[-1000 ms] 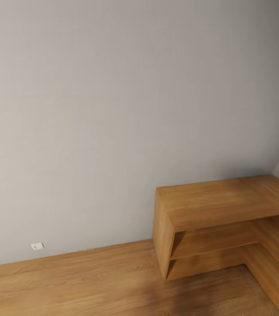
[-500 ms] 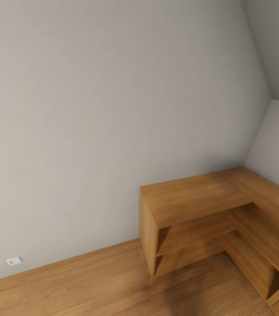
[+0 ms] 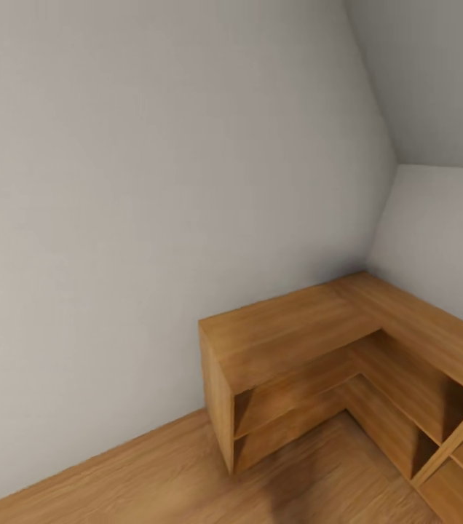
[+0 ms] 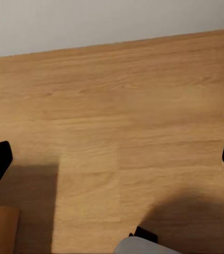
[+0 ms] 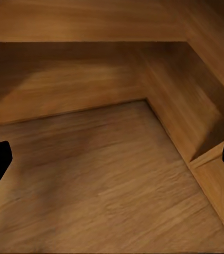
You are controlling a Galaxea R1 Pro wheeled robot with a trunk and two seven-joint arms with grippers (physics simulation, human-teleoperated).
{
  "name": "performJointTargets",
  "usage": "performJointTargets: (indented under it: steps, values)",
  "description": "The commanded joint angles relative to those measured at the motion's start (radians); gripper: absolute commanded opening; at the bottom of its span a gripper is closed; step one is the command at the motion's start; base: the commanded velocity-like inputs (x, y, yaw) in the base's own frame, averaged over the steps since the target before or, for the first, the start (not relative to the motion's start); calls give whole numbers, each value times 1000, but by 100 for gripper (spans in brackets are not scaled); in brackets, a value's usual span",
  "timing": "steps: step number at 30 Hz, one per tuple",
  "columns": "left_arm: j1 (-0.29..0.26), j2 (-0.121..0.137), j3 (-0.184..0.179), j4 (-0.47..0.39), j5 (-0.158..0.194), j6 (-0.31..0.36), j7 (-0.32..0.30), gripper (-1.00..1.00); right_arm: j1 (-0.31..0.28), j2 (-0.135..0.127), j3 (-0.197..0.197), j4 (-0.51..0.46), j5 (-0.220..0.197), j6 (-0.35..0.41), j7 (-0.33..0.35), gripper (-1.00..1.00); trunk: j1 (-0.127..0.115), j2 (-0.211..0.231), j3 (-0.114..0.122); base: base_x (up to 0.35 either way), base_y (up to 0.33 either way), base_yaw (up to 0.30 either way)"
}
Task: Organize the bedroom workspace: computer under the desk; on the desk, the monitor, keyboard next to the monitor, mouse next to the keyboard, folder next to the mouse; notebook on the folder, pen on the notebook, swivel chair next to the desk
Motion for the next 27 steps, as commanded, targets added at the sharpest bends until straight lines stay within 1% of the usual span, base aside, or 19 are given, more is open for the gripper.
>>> performJointTargets:
  steps: [1,6,9,27]
  values:
    - [1,0,1,-2,5,-1,-3,100,-1,0,6,1,-3,-1,-6,100,1,0,-1,321,0,-298]
    - [1,0,1,-2,5,-1,-3,100,-1,0,-18,1,-3,-1,-5,100,1,0,-1,326,0,-298]
    - [1,0,1,-2,5,-1,-3,100,-1,0,-24,1,-3,-1,-5,100,1,0,-1,177,0,-299]
    - [1,1,2,-2,5,5,-3,100,-1,0,-24,1,-3,-1,-4,100,1,0,-1,16,8,-300]
